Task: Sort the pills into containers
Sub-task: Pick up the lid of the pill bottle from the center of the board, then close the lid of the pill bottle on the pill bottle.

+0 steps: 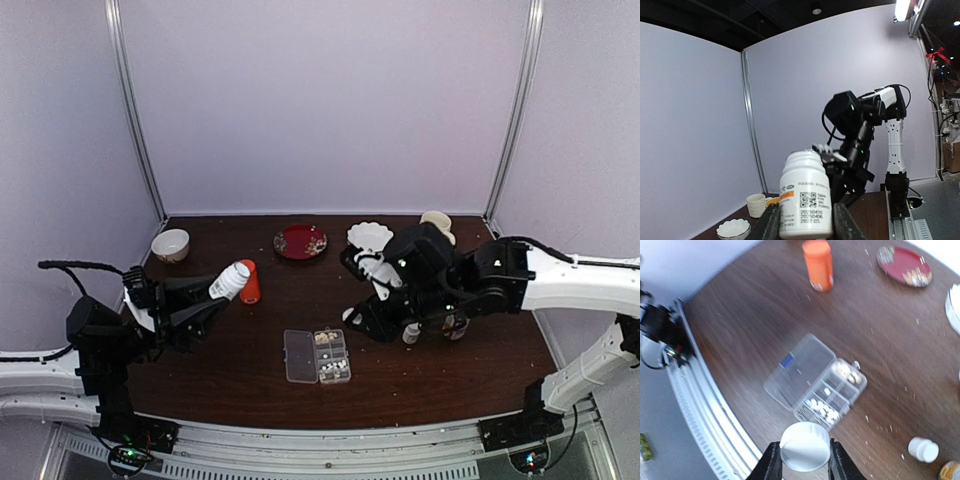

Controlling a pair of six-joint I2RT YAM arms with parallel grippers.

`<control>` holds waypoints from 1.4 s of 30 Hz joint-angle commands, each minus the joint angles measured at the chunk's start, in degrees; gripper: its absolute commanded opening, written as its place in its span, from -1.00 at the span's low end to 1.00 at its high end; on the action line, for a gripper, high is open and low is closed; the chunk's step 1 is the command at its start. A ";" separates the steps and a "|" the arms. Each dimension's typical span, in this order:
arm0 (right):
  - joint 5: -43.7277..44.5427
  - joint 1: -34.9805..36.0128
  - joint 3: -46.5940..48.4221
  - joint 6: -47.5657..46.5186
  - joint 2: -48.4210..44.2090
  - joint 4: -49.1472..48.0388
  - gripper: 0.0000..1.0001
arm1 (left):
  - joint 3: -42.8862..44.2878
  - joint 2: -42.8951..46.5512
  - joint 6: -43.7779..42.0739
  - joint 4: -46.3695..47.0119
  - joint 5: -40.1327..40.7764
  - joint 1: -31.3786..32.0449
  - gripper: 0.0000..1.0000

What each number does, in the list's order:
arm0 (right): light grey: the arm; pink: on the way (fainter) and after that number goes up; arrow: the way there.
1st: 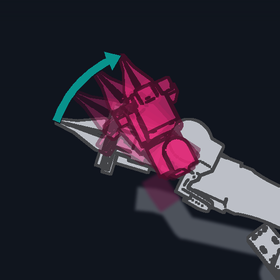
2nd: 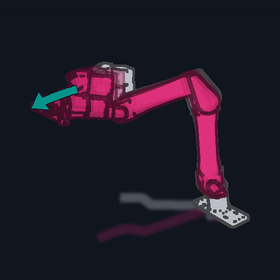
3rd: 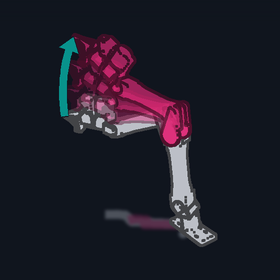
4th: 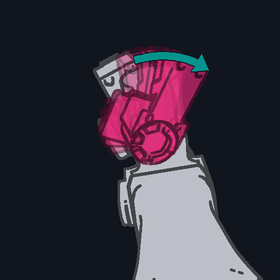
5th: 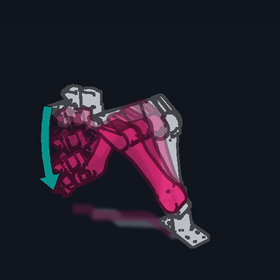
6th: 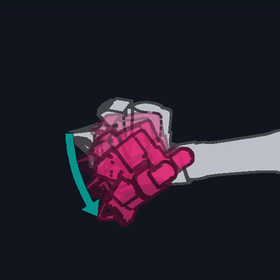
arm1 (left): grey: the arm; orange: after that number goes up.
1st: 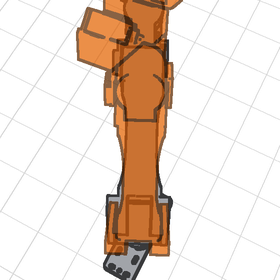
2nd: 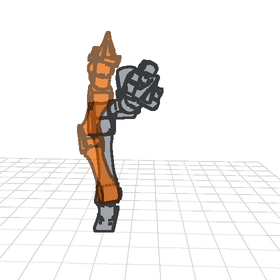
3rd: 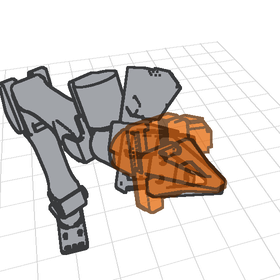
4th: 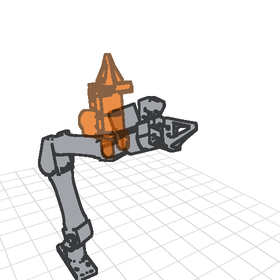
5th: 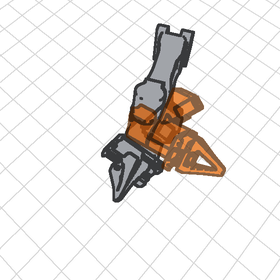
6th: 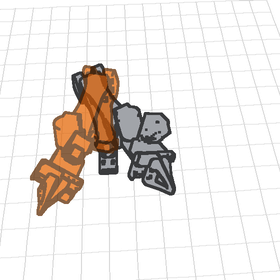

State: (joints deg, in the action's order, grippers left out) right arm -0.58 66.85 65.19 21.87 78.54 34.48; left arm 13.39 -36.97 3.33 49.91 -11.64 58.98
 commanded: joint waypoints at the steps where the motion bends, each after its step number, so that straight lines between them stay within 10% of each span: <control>1: -8.76 0.04 9.63 -9.15 -3.49 -8.34 -0.78 | 1.97 -4.00 4.03 5.06 -6.18 -0.08 -1.00; 20: -31.51 1.33 30.68 -24.90 7.65 -1.44 -0.88 | 5.83 -11.28 10.81 9.36 -14.86 -0.07 -1.00; 42: -25.10 4.44 32.18 -30.66 12.54 3.22 -0.88 | 8.67 -17.64 16.06 16.06 -17.08 -0.05 -1.00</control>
State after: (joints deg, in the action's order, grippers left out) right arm -29.52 70.30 97.25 -6.46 88.55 36.10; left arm 18.87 -53.84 16.53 57.74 -27.90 58.83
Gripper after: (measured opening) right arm 0.285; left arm 0.315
